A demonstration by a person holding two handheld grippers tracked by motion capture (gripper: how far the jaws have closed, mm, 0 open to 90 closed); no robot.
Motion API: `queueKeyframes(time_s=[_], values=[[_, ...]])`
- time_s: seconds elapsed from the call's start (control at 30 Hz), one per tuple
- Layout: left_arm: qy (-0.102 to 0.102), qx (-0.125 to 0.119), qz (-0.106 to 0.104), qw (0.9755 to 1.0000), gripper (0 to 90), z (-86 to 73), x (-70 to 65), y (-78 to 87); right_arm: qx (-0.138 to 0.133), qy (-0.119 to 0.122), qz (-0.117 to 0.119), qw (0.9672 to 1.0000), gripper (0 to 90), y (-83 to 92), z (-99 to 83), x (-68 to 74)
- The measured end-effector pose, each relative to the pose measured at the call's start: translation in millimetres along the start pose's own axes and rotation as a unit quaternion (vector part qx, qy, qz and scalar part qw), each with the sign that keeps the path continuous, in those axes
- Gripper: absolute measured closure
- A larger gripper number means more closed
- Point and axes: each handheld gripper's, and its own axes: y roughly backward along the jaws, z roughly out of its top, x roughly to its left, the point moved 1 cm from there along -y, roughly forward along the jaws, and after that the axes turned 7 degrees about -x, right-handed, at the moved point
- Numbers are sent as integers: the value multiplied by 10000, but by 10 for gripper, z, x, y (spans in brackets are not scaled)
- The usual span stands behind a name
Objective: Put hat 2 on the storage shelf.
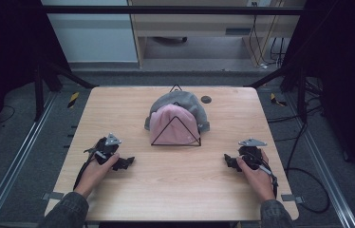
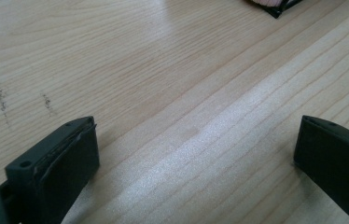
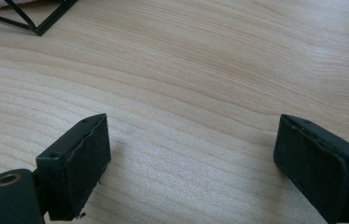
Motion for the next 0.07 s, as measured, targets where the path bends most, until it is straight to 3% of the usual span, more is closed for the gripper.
queueKeyframes(time_s=[0.07], values=[[-28,-52,-29,10000,0,-8,5,-2,0,3,4,10000,111,1,-1,0]])
